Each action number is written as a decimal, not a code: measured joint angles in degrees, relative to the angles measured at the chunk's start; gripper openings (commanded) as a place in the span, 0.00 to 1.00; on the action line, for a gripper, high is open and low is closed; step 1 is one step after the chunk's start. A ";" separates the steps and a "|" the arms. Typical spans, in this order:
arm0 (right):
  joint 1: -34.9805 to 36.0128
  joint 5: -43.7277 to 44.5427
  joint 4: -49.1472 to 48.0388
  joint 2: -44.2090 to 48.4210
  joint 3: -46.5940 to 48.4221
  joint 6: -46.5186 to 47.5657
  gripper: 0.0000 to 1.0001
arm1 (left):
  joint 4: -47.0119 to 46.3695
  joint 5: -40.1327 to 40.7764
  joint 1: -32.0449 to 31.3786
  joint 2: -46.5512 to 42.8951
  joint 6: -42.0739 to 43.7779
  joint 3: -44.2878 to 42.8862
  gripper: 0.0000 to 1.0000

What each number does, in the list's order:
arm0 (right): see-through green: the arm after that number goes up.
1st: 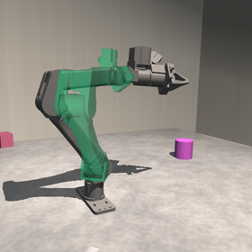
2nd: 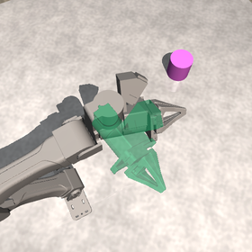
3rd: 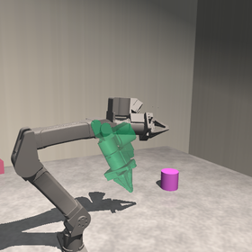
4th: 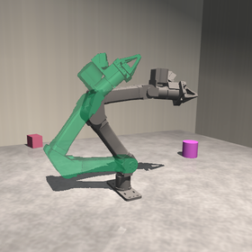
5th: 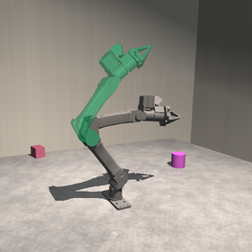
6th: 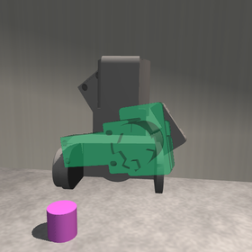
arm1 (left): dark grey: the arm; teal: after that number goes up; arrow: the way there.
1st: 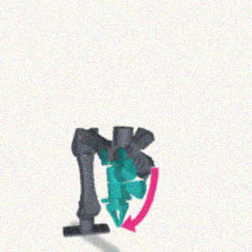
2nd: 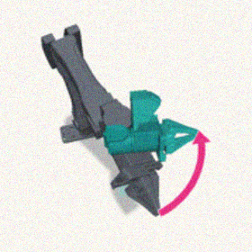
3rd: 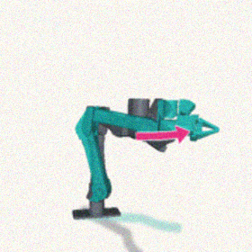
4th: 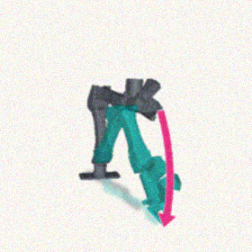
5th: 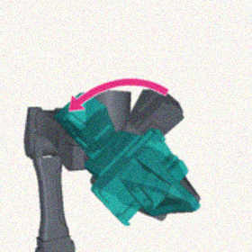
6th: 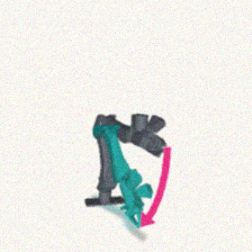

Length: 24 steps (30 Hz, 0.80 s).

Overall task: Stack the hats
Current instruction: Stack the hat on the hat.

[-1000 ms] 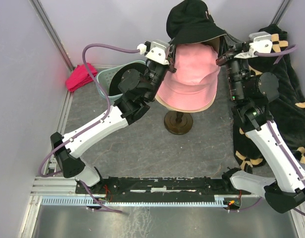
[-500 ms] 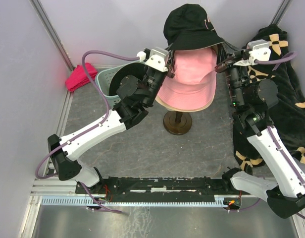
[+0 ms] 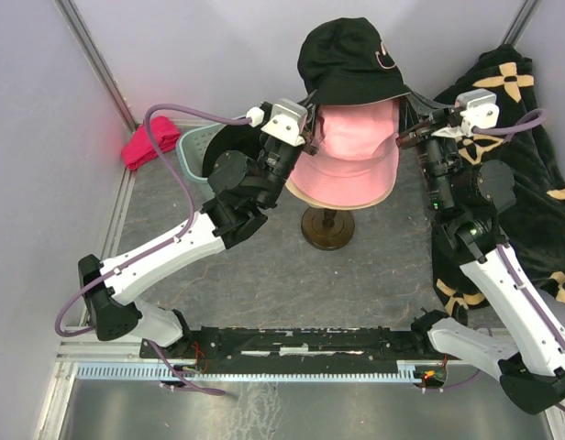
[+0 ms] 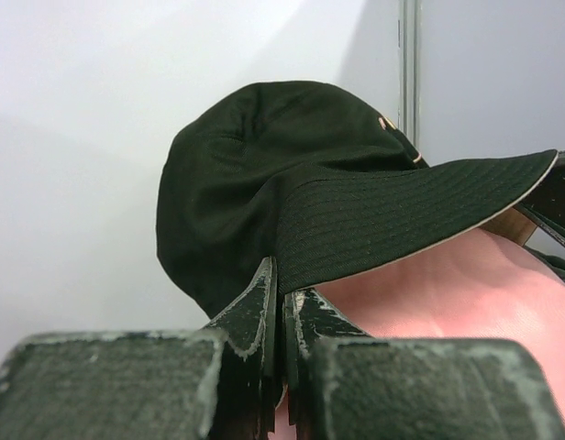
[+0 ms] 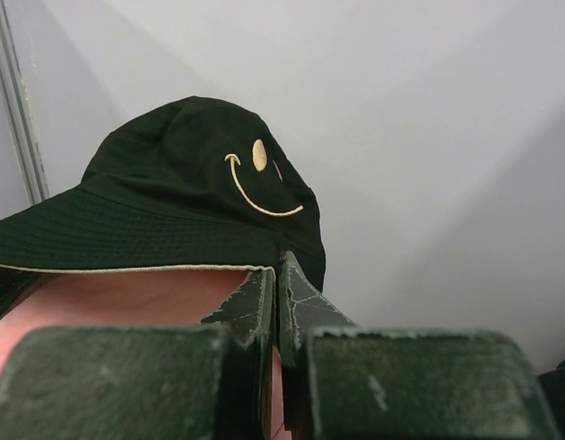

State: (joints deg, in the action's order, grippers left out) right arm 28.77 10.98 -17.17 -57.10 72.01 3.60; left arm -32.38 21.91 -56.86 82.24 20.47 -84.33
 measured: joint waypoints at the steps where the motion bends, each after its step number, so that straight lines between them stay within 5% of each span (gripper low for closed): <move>1: 0.00 -0.07 0.02 0.31 -0.37 -0.15 0.02 | -0.02 -0.02 -0.15 -0.26 0.04 0.37 0.03; 24: 0.35 -0.46 -1.70 5.35 -9.86 -2.64 0.02 | 2.51 -1.46 -0.83 -4.42 3.63 6.75 0.04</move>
State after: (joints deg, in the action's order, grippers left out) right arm 29.12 10.52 -18.87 -51.75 62.15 0.95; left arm -29.87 20.45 -57.69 77.82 24.10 -77.58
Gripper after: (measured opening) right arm 0.035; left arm 0.062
